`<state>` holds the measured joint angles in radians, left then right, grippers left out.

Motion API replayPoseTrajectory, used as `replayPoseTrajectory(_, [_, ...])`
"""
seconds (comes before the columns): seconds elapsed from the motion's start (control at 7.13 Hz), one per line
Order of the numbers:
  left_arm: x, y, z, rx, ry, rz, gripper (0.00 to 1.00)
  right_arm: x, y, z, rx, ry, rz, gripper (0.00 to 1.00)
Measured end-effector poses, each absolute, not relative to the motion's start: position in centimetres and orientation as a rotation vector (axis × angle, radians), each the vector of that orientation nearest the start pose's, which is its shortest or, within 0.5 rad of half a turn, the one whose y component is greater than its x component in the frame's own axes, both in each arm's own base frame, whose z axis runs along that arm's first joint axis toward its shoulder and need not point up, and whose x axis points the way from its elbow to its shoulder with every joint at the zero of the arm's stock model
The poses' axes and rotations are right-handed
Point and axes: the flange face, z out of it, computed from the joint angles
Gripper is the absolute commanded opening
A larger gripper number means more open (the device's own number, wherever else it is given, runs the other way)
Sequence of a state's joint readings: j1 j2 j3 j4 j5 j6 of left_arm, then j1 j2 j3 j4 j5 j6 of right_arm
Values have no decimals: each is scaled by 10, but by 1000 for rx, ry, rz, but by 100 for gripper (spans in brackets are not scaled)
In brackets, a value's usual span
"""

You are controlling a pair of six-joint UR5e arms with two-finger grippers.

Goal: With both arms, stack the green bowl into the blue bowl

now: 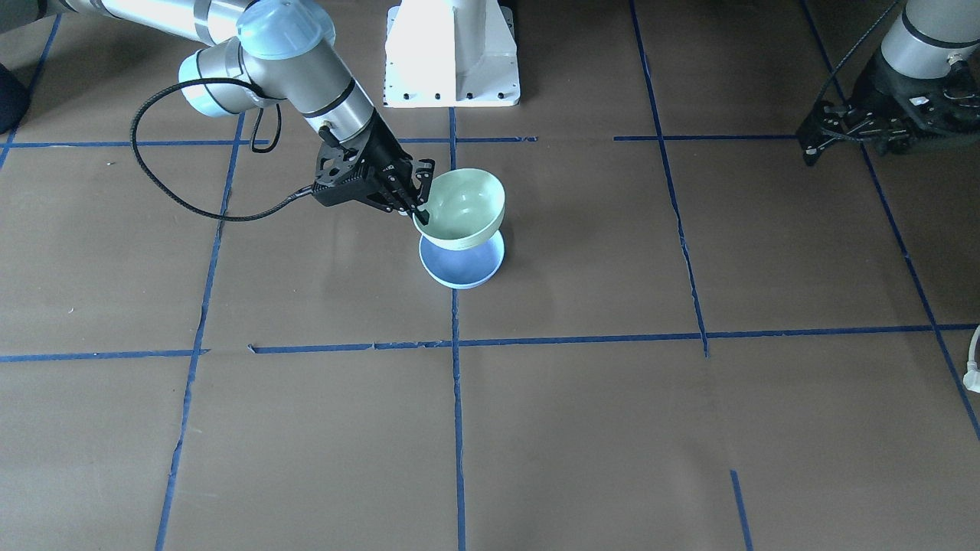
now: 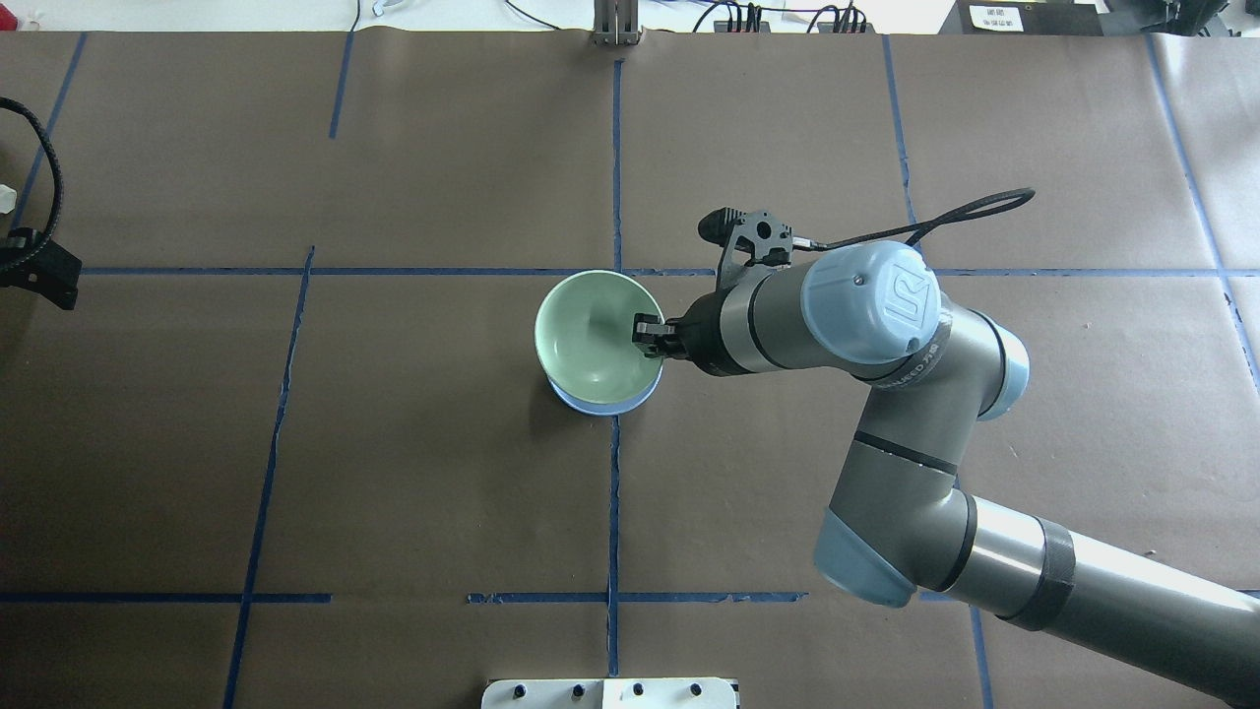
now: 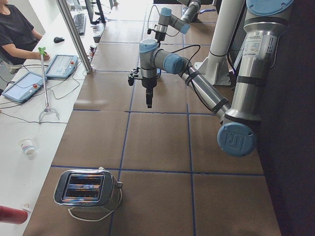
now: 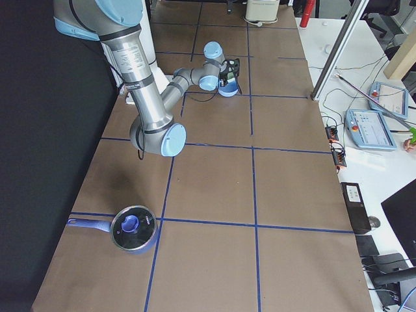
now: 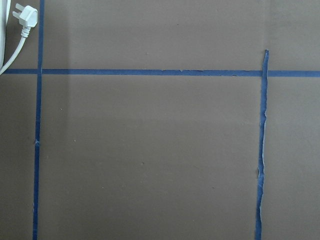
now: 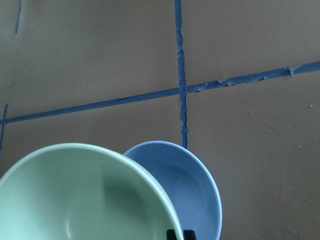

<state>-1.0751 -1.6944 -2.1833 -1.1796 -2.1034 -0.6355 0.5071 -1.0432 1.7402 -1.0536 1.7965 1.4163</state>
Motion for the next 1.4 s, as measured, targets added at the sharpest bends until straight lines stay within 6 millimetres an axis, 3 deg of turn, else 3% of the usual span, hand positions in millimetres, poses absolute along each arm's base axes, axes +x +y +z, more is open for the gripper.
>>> replayPoseTrajectory(0.42, [147, -447, 376, -9, 620, -44, 100, -518, -407, 226, 210, -1181, 170, 6])
replayPoseTrajectory(0.7, [148, -448, 379, -14, 616, -43, 100, -519, -413, 227, 217, -1159, 185, 100])
replayPoseTrajectory(1.12, [149, -450, 384, -15, 610, -24, 100, -520, -418, 220, 209, -1149, 206, 100])
replayPoseTrajectory(1.4, [146, -452, 387, -14, 607, -18, 100, -505, -434, 224, 193, -1108, 225, 100])
